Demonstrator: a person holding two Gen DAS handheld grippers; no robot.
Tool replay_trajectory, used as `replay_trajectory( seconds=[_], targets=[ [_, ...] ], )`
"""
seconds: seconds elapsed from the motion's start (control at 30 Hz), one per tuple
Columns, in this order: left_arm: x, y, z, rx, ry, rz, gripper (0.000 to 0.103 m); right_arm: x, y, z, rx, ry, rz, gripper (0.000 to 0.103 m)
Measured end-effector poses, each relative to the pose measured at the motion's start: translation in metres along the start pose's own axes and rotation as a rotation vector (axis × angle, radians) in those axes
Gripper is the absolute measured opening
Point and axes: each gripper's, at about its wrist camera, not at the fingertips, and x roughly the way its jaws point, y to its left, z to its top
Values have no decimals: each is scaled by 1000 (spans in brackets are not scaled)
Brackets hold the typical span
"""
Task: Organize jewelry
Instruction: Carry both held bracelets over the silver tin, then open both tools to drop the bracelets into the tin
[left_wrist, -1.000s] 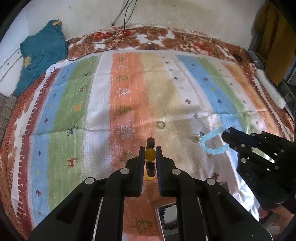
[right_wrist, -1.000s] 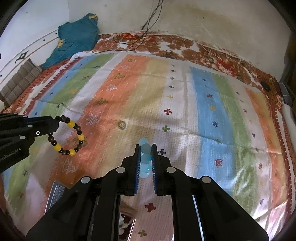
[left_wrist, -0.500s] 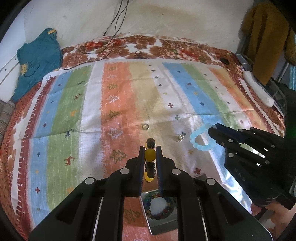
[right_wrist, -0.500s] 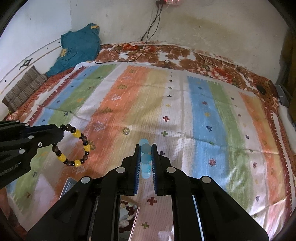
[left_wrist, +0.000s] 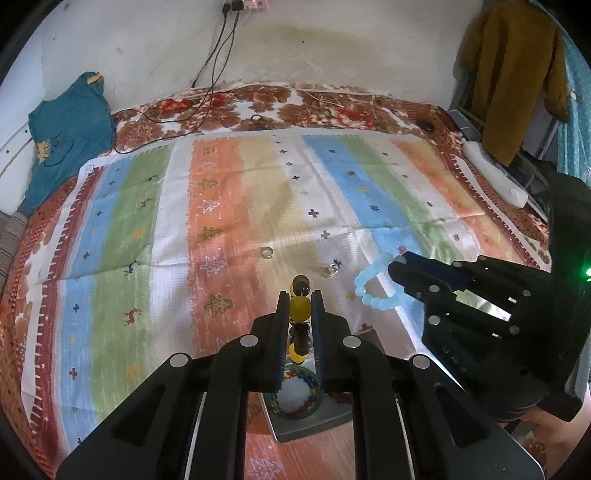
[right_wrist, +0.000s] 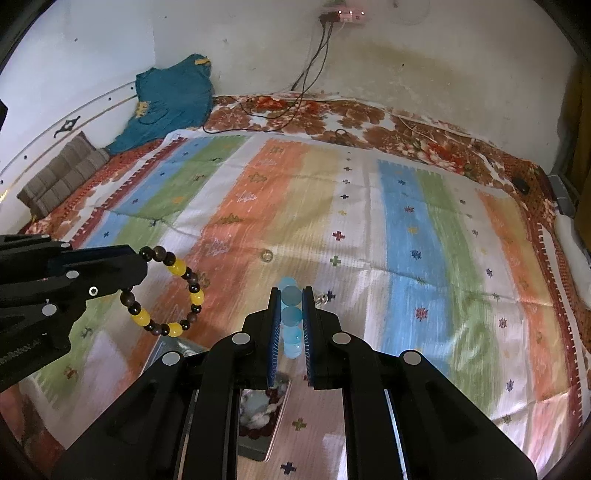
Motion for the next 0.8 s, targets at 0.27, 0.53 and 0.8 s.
replay_trajectory(
  seconds=[0.27, 0.53, 0.8],
  targets=[
    [-19, -8, -13, 13, -22, -15, 11, -13, 7, -12, -9, -1, 12, 12],
    [-28, -11, -28, 12, -17, -21, 11, -22, 12, -25, -17, 9, 22, 12],
    [-30, -10, -36, -1, -3, -23, 12, -27, 16, -34, -31, 21, 38, 12]
  ],
)
